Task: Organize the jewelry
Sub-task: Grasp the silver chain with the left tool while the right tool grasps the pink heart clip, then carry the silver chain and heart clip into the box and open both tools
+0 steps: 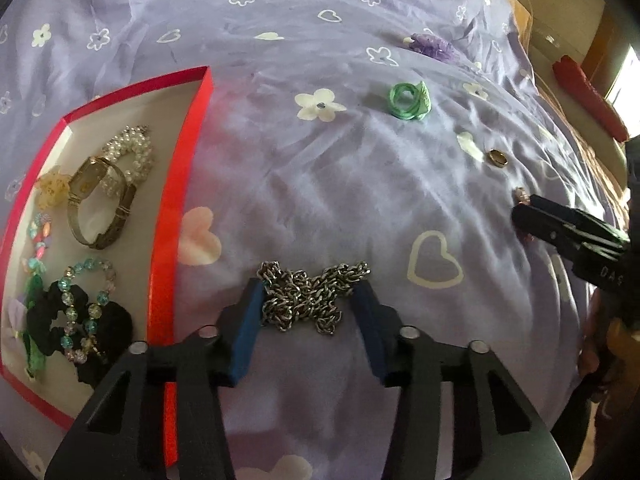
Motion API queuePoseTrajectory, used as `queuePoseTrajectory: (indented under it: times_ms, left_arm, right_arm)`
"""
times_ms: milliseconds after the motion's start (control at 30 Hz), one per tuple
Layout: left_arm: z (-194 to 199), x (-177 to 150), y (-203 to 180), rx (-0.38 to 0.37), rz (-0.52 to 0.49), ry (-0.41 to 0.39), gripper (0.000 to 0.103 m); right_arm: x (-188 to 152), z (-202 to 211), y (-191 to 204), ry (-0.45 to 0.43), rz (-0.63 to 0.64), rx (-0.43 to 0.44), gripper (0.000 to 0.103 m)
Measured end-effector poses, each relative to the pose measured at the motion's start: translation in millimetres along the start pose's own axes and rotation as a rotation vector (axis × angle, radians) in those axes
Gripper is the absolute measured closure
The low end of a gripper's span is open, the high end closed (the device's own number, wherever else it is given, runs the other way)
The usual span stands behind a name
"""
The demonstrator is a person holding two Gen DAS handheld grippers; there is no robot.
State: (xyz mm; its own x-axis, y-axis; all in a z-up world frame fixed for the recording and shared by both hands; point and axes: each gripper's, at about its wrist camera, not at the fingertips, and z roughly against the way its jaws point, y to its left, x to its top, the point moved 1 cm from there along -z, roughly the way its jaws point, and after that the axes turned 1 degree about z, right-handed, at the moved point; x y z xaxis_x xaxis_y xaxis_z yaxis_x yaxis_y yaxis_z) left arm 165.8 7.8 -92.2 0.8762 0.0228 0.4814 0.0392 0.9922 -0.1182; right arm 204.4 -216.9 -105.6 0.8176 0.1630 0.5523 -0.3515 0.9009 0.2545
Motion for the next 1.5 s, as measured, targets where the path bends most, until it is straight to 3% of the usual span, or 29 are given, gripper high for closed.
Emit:
queuePoseTrajectory:
  times_ms: [300,400,433,500,533,867,1500]
  left_arm:
    - [1,-1,5,-0.055,0.031,-0.009,0.082]
    - [2,-2,4,-0.066,0.027,-0.013,0.088]
    - [4,-3,4,-0.067,0.027,-0.016,0.088]
    - [5,-4,5,-0.072,0.028,-0.019,0.089]
    - [6,-5,5,-0.074,0.028,-0.022,0.089]
    - [31,-13,4,-0.1,0.031,-0.071,0.092]
    - [123,-25,36,-0.095,0.107,-0.238,0.092]
  right_arm:
    - [-8,10,6,0.021,-0.114,0.007,0.038]
    - [-7,2,10,0.031,-0.119,-0.01,0.061]
    - [-7,-1,10,0.033,-0.121,-0.017,0.073]
    - [-6,-4,9,0.031,-0.124,-0.024,0.079]
    - [-6,-4,9,0.025,-0.122,-0.031,0.087]
    - [-9,17,27,-0.011,-0.105,0.05,0.087]
    - [2,44,121,-0.032,0.008,0.24,0.087]
